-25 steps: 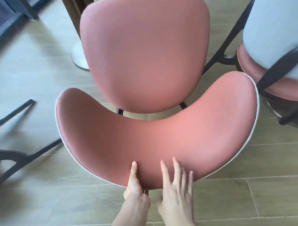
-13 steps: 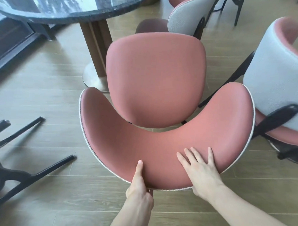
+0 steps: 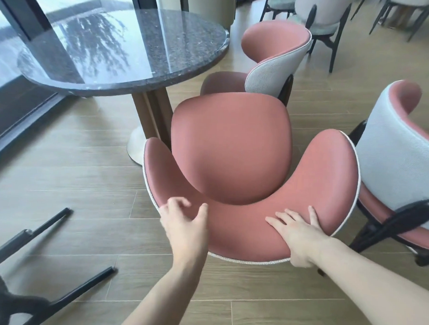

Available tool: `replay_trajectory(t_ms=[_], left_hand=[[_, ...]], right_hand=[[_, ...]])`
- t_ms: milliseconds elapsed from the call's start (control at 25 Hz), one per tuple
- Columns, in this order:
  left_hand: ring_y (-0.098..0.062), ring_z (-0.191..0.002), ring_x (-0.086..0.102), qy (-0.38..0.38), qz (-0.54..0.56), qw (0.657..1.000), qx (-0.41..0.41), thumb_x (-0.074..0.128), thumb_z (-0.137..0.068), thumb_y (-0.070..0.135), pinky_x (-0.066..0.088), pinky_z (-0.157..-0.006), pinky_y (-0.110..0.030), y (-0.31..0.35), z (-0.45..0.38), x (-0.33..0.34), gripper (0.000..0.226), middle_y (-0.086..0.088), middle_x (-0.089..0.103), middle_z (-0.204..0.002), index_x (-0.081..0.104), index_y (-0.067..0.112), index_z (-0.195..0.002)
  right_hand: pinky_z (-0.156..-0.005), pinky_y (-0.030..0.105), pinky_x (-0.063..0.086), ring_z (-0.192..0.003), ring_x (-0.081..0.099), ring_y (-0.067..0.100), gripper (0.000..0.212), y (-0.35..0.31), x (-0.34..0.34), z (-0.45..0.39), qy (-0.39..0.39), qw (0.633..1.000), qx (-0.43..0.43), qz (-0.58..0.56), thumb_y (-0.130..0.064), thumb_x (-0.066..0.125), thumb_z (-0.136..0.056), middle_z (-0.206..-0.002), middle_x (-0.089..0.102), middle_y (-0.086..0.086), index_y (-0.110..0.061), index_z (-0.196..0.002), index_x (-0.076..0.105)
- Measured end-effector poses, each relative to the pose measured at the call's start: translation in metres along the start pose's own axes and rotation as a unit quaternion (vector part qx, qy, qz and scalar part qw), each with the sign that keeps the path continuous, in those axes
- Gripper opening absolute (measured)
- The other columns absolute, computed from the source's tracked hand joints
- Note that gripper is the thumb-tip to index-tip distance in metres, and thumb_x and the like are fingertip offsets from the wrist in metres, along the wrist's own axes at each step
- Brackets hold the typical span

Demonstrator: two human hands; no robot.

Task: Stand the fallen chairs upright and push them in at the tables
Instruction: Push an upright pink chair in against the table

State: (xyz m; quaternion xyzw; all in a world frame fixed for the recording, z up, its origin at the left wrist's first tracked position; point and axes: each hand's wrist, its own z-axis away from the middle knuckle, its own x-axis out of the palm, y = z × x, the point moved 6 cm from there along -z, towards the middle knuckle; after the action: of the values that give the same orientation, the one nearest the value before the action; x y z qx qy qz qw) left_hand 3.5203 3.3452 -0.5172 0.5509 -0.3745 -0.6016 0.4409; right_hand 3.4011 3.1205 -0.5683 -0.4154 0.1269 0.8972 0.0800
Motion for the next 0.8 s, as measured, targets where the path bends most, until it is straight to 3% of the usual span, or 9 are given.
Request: replay_trajectory(t_ms=[120, 240, 280, 360, 440, 520, 600, 680, 800], left_hand=[[-0.015, -0.106, 0.048, -0.162, -0.198, 0.945, 0.205, 0.065, -0.087, 0.025, 0.033, -0.100, -0.034, 0.023, -0.017, 0.052, 0.012, 0.013, 0.054, -0.105, 0.056, 0.027, -0.095], [-0.013, -0.111, 0.056, -0.215, -0.468, 0.792, 0.327, 0.039, -0.096, 0.046, 0.019, -0.113, -0.033, 0.020, -0.029, 0.088, 0.027, 0.013, 0.064, -0.108, 0.060, 0.031, -0.104], [-0.013, -0.108, 0.059, -0.208, -0.502, 0.768, 0.340, 0.032, -0.096, 0.047, 0.021, -0.112, -0.033, 0.024, -0.035, 0.092, 0.032, 0.012, 0.067, -0.103, 0.060, 0.031, -0.101], [-0.014, -0.100, 0.062, -0.194, -0.508, 0.763, 0.348, 0.026, -0.093, 0.046, 0.028, -0.105, -0.032, 0.039, -0.051, 0.100, 0.035, 0.010, 0.068, -0.093, 0.057, 0.030, -0.091], [-0.014, -0.098, 0.062, -0.190, -0.509, 0.761, 0.355, 0.027, -0.092, 0.046, 0.031, -0.100, -0.032, 0.056, -0.070, 0.107, 0.034, 0.010, 0.068, -0.091, 0.057, 0.029, -0.088], [-0.012, -0.102, 0.060, -0.223, -0.522, 0.754, 0.331, 0.031, -0.095, 0.047, 0.030, -0.101, -0.031, 0.061, -0.091, 0.112, 0.032, 0.011, 0.069, -0.097, 0.058, 0.031, -0.093], [-0.011, -0.103, 0.058, -0.252, -0.528, 0.744, 0.324, 0.027, -0.094, 0.051, 0.029, -0.100, -0.031, 0.062, -0.101, 0.111, 0.037, 0.013, 0.069, -0.101, 0.059, 0.032, -0.096], [-0.011, -0.101, 0.057, -0.260, -0.526, 0.741, 0.326, 0.020, -0.090, 0.055, 0.030, -0.098, -0.031, 0.063, -0.103, 0.112, 0.045, 0.013, 0.069, -0.098, 0.058, 0.031, -0.094], [-0.014, -0.101, 0.057, -0.274, -0.518, 0.754, 0.297, 0.031, -0.092, 0.052, 0.028, -0.099, -0.031, 0.065, -0.124, 0.116, 0.037, 0.010, 0.069, -0.092, 0.057, 0.027, -0.087]], right_hand=[[-0.112, 0.064, -0.016, -0.152, -0.005, 0.019, 0.104, 0.011, -0.019, -0.017, -0.036, 0.999, -0.027, -0.018, -0.008, 0.055, -0.074, -0.164, 0.003, -0.001, -0.030, -0.158, -0.001], [-0.112, 0.065, -0.014, -0.151, -0.002, 0.021, 0.105, 0.021, -0.052, -0.037, -0.045, 0.998, -0.039, -0.016, -0.012, 0.062, -0.074, -0.163, 0.007, 0.001, -0.030, -0.157, 0.002], [-0.112, 0.066, -0.013, -0.151, 0.000, 0.022, 0.107, 0.023, -0.062, -0.043, -0.057, 0.997, -0.042, -0.016, -0.016, 0.068, -0.073, -0.163, 0.008, 0.002, -0.029, -0.157, 0.003], [-0.112, 0.067, -0.010, -0.150, 0.004, 0.024, 0.109, 0.026, -0.081, -0.056, -0.095, 0.994, -0.053, -0.034, -0.035, 0.074, -0.070, -0.162, 0.012, 0.004, -0.029, -0.157, 0.008], [-0.113, 0.064, -0.003, -0.148, 0.015, 0.025, 0.094, 0.033, -0.107, -0.071, -0.101, 0.987, -0.052, -0.113, -0.057, 0.061, -0.069, -0.158, 0.027, 0.004, -0.033, -0.153, 0.025], [-0.111, 0.052, 0.014, -0.139, 0.034, 0.022, 0.070, 0.058, -0.135, -0.084, -0.010, 0.980, -0.012, -0.197, -0.067, 0.050, -0.075, -0.144, 0.047, 0.000, -0.035, -0.137, 0.049], [-0.108, 0.047, 0.021, -0.136, 0.035, 0.023, 0.061, 0.095, -0.155, -0.096, 0.127, 0.979, 0.073, -0.139, -0.066, 0.050, -0.083, -0.142, 0.045, 0.003, -0.030, -0.132, 0.052], [-0.109, 0.048, 0.016, -0.141, 0.025, 0.025, 0.065, 0.115, -0.152, -0.107, 0.136, 0.979, 0.145, -0.043, -0.068, 0.046, -0.083, -0.147, 0.036, 0.007, -0.028, -0.134, 0.050], [-0.104, 0.049, 0.022, -0.130, 0.035, 0.024, 0.056, 0.117, -0.156, -0.125, 0.162, 0.971, 0.175, -0.015, -0.067, 0.053, -0.081, -0.133, 0.046, 0.005, -0.030, -0.122, 0.057]])
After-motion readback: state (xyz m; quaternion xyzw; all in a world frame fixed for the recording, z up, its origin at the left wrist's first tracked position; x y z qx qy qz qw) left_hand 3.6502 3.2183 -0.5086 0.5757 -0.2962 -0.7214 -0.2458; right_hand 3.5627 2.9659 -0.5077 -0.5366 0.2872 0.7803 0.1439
